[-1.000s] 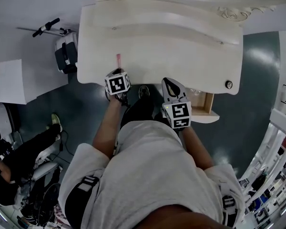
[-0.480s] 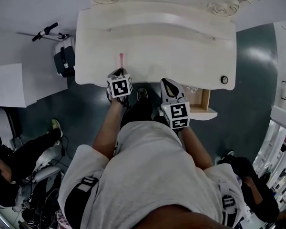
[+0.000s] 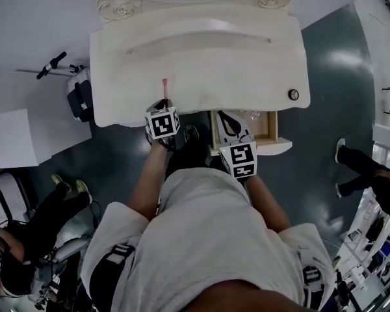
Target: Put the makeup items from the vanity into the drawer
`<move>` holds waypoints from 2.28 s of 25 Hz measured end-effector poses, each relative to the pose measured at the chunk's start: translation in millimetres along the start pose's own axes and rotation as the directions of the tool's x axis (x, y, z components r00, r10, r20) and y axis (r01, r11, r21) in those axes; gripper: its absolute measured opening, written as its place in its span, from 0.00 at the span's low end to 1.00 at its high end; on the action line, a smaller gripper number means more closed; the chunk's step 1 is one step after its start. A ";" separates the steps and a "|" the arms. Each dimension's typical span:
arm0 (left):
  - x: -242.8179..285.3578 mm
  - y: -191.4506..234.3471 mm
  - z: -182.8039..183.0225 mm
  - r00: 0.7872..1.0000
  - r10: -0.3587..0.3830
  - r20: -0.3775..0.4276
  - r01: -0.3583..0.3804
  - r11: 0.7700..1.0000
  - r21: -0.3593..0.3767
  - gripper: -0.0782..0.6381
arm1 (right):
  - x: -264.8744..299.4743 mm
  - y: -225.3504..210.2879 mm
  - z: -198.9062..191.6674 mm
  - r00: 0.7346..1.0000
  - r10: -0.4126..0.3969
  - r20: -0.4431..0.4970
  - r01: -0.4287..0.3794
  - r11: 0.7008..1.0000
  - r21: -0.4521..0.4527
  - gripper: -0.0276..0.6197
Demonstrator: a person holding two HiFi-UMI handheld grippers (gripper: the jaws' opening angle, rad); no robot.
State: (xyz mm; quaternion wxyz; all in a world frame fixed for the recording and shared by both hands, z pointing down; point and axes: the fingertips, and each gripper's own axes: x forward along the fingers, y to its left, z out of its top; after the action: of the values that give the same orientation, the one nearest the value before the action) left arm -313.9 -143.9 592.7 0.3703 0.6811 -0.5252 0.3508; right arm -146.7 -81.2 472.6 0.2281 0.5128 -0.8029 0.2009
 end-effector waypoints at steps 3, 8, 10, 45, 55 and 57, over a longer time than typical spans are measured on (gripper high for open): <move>-2.0 -23.5 -1.2 1.000 -0.030 -0.002 0.030 0.999 0.030 0.17 | -11.7 -8.0 -4.4 1.000 -0.025 0.011 0.024 1.000 0.014 0.07; -3.9 -57.0 -5.9 0.998 -0.055 -0.001 0.055 0.995 0.078 0.17 | -35.3 -21.8 -14.0 0.998 -0.053 0.020 0.052 0.998 0.035 0.07; -3.7 -69.2 -5.9 0.998 -0.068 -0.001 0.067 0.993 0.096 0.17 | -43.2 -28.3 -16.3 0.997 -0.069 0.027 0.067 0.997 0.043 0.07; -4.6 -237.1 -75.2 0.969 -0.233 -0.085 0.243 0.819 0.520 0.17 | -132.5 -83.6 -108.0 0.976 -0.218 -0.005 0.213 0.950 0.229 0.07; -0.9 -298.0 -114.3 0.938 -0.285 -0.199 0.316 0.462 0.829 0.17 | -156.1 -102.0 -129.8 0.956 -0.292 -0.005 0.279 0.908 0.313 0.07; -0.6 -305.8 -116.8 0.935 -0.287 -0.208 0.320 0.432 0.843 0.17 | -161.4 -105.7 -135.8 0.952 -0.306 -0.013 0.293 0.898 0.327 0.07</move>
State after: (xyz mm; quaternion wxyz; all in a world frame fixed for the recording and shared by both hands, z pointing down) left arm -26.2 11.6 606.6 0.0429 0.8504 -0.1398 0.5054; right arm 31.5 70.9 500.2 0.1528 0.6645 -0.6745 0.2830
